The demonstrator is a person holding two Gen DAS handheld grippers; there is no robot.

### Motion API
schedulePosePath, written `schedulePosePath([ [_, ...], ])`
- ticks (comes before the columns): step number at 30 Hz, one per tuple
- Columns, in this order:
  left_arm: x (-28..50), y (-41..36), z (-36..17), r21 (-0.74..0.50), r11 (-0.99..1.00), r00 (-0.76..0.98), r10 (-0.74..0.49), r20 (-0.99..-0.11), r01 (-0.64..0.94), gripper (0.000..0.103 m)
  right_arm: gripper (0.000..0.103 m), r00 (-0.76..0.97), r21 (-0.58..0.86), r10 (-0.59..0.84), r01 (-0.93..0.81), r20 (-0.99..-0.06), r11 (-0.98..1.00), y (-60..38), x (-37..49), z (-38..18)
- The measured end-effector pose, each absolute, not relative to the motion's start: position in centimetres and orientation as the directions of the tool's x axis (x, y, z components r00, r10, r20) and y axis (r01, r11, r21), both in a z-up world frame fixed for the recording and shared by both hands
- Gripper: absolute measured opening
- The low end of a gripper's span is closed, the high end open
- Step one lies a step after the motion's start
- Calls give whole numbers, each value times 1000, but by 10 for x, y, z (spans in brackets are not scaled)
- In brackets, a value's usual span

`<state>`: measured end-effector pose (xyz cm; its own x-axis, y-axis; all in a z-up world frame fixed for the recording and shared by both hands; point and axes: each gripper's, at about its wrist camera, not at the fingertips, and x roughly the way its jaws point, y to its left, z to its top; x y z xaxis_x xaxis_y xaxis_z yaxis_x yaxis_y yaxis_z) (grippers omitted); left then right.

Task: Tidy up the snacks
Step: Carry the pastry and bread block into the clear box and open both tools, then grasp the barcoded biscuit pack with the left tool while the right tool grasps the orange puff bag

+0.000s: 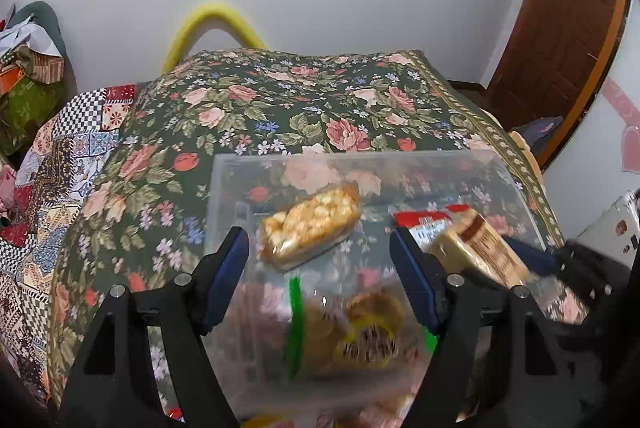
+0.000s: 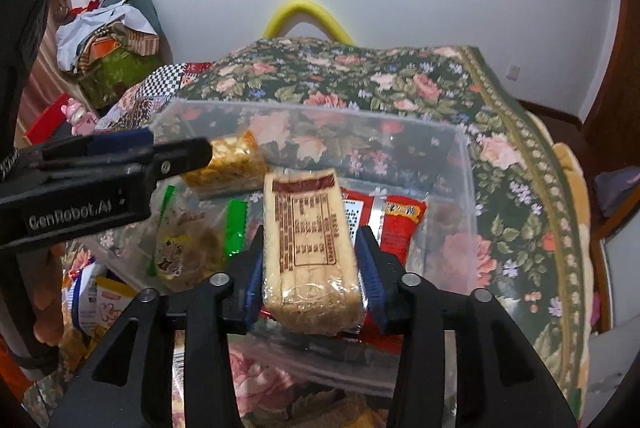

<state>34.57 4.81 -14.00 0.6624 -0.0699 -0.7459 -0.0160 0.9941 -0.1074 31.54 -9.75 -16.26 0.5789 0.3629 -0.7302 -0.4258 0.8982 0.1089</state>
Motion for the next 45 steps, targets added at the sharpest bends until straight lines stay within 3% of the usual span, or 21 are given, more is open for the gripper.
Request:
schedulePosePath([
  [12,268,63,-107,-80,997,703,-62,-709,7,75,57,648,86,368,-424,-667,901,-110,275,-125],
  [18,223,78,-101,-78,997,705,-51,-707,-6,84,65,650,98,379,-425,-658,900,-119,248,-118],
  [20,210,83,-101,-73,997,699,-46,-714,-9,91,75,651,97,378,-425,-658,900,-120,237,-118],
  [23,194,91,-103,-62,998,684,-31,-729,-20,92,84,660,88,372,-421,-653,903,-121,223,-118],
  [45,139,129,-188,-87,995,543,-43,-839,-56,96,87,427,229,404,-404,-809,886,-99,156,-193],
])
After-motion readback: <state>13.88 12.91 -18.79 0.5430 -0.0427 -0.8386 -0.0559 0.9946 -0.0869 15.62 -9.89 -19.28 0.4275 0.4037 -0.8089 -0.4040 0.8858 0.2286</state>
